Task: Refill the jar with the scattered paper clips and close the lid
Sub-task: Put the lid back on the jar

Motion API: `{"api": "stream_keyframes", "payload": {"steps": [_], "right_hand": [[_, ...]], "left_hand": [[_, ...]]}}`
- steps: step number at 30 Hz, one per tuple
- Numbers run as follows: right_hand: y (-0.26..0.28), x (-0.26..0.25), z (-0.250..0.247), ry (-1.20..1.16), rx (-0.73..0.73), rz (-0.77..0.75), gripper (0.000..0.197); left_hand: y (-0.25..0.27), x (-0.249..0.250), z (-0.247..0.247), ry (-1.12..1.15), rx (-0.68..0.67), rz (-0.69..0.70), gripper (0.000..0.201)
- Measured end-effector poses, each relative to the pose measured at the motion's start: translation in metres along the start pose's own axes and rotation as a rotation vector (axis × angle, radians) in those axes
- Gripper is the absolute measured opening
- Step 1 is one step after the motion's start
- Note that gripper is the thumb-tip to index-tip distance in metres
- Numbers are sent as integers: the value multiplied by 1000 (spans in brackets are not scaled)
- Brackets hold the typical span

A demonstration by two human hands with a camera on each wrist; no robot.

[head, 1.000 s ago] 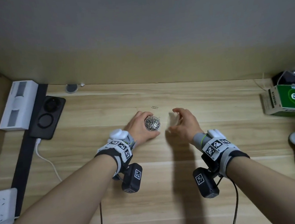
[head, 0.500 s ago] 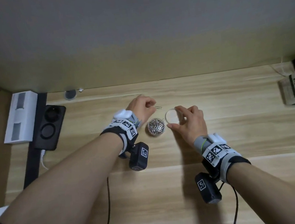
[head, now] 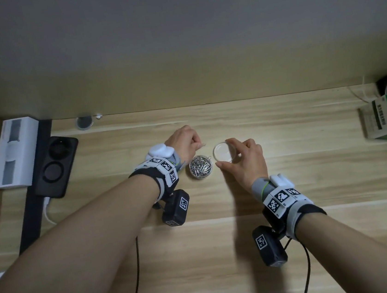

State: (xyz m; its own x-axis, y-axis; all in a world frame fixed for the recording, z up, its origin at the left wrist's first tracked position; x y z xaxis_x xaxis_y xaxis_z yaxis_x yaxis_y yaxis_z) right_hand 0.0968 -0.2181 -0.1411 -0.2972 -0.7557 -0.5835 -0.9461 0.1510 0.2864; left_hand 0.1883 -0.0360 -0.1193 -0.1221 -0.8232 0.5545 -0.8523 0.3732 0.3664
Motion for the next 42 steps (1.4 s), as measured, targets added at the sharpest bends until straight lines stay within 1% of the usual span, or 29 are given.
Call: {"api": "stream_keyframes", "payload": {"steps": [3,6,9,13,16,20,23,27,29,31,37,39,42], "right_hand": [[4,0,-4,-76,18,26,64],[7,-4,-3,-128,2,42,68],[10,-8,-3,-177,-3,38,72],[23,-13,-7,-199,-47,45,75],[32,-15,-8,-240,-54,21,75],[38,-22,-10,-290,-67,-27,73],[42,-29,-8,-332,-92,-37,73],[40,-37,-3,-347,-128,-18,75],[39,-40,-2,-347,-130,-19,75],[38,-42,-2,-341,-124,-24,74],[37,-58,-7,-430,-130,-66,68],[36,-65,-5,-449,-162,-85,69],[35,-72,-1,-454,-184,-93,75]], "left_hand": [[15,-3,-9,150,42,15,5],[33,-1,-15,242,47,29,7],[43,7,-14,248,-4,36,5],[60,14,-7,157,-36,15,2],[69,15,-3,123,-6,-27,6],[73,15,-2,177,40,-62,8],[81,11,-9,225,115,-74,11],[89,2,-11,273,189,-115,29],[91,-2,-8,311,168,-130,38],[92,-5,-2,351,128,-150,43],[92,-11,3,473,99,-226,40],[91,-16,4,502,94,-251,40],[90,-24,7,567,99,-294,39]]}}
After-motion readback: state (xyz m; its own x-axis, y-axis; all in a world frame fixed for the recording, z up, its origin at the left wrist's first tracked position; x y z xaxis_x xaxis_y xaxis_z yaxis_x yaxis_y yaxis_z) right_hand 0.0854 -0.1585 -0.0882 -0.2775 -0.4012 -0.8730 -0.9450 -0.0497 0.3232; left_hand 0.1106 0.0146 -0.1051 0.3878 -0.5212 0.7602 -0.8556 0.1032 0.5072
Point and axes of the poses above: each hand's wrist, its own y-axis away from the middle knuckle, its own z-axis out of the palm, x = y × z, the point moved 5 cm from there along -y, towards the middle knuckle, and after that the axes turned 5 degrees about -x, right-handed, at the moved point
